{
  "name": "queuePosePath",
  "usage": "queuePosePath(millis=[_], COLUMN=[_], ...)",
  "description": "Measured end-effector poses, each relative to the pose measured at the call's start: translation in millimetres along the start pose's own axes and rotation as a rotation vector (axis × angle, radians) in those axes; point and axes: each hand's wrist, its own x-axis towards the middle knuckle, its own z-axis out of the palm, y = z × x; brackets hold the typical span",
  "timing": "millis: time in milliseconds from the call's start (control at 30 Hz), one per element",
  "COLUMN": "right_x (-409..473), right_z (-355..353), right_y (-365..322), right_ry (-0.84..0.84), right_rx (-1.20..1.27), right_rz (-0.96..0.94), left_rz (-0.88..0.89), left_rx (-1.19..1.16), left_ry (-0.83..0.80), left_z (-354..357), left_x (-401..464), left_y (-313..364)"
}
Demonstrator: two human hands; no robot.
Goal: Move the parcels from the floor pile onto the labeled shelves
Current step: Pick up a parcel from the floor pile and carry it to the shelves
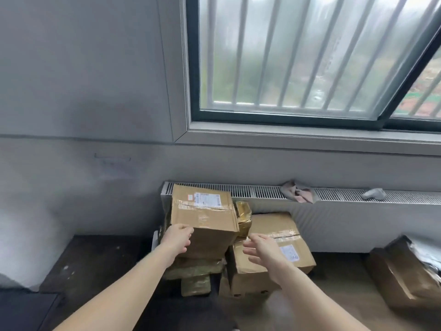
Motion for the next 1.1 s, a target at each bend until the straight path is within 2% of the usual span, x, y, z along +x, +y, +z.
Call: queuePosePath(millis=[167,400,500,667,900,1100], right_x=[91.9,197.7,233.3,275.2,321.7,337.4], right_z=[5.9,25.8,35.8,52.0,65.2,75.9], right_y=[-36.8,-68.9,-74.3,-77.5,-56.4,-33.6], right_ry=[-0.04,-0.169,-0.141,-0.028,0.034,-0.008], right_rx=[-0.025,-0.121,-0.177,-0.336,-0.439,-0.417], right_rz=[0.006,0.088,0.143,0.099,0.153,0.195], left_rz=[0.013,-0.097,-0.126,-0.189,-0.255,-0.334], left_rx=[0.046,0.013,0.012,-0.023,0.039,-0.075], left_ry=[0.092,0.184,0.223,0.35,0.209,0.083], left_z=[5.1,3.7,-0.1,-15.6,-17.4,-13.8], left_x=[76.1,148.3,166.6,202.3,250.8,275.1], left_y=[22.9,41.7,41.5,40.0,16.8,-3.0])
